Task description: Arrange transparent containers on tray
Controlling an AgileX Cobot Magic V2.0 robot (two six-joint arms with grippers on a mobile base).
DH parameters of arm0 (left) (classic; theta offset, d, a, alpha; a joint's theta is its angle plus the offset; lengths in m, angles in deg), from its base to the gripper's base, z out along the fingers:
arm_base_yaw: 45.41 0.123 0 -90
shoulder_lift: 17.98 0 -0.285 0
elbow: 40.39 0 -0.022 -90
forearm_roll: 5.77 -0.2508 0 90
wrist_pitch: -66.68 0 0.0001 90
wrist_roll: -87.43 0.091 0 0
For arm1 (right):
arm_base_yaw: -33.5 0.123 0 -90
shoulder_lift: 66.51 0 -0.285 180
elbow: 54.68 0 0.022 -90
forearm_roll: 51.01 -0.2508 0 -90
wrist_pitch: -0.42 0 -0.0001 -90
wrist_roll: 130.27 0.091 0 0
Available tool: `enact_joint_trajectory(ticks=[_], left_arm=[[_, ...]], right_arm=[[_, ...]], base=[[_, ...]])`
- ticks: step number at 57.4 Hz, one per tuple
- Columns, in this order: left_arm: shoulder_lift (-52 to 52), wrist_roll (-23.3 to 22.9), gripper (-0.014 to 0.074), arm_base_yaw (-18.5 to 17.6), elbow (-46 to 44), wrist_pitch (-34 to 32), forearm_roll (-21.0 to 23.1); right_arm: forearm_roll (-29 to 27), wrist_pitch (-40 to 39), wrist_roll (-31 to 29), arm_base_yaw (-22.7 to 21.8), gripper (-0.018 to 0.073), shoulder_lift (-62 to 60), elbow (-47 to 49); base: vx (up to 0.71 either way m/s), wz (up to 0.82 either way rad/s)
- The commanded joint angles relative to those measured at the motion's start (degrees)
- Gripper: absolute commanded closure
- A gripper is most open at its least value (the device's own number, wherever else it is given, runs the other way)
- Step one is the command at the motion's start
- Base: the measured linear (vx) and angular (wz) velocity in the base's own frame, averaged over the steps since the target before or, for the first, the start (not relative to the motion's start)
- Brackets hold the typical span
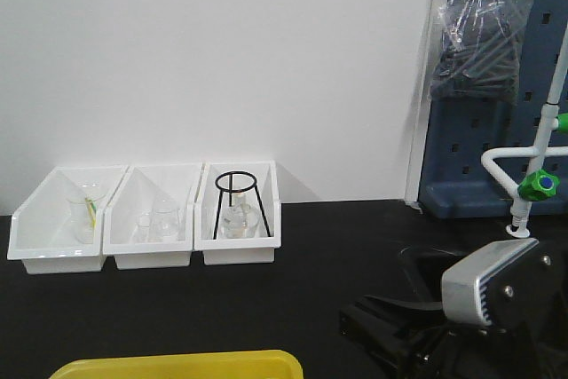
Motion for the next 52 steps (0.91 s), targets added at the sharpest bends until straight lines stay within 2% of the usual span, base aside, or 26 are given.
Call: enact_joint_trajectory(ticks=[1, 29, 34, 41, 45, 48, 52], left_arm=[[-1.4, -0.5, 0.06, 0.1, 2.2, -4.4, 0.1], [-1.4, -0.5, 0.06, 0.1, 2.2, -4.4, 0.1], [-1.4, -0.5, 0.06, 0.1, 2.2, -4.4, 0.1], [-1.4, -0.5, 0.06, 0.1, 2.2, -4.4, 0.1], [-1.4, -0.5, 0.06, 0.1, 2.2, -4.4, 0.1], [-1.4, -0.5, 0.06, 0.1, 2.2, -4.4, 0.1], [-1.4, -0.5, 0.06, 0.1, 2.2, -4.4, 0.1]], right_arm=[[0.7, -4.9, -0.6, -0.1, 0.0571, -1.1, 1.6], [0.6, -4.9, -0.6, -0.1, 0.0571, -1.1, 1.4], [0.2, -5.2, -1.3, -0.1, 0.0571, -2.4, -1.2], [-2.0, -5.9, -6.8, -0.2, 0.0571, -8.4, -10.6], [-6.6, -5.8, -8.8, -1.9, 0.0571, -13.6, -16.4], [-10.3, -5.3, -9.2, -5.1, 0.0571, -17.2, -20.8], [-11.6, -5.1, -9.4, -10.2, 0.0571, -22.5, -25.9]], base=[[0.0, 0.0], [0.0, 0.0], [0.0, 0.0], [0.0, 0.0], [0.0, 0.0], [0.0, 0.0], [0.0, 0.0]])
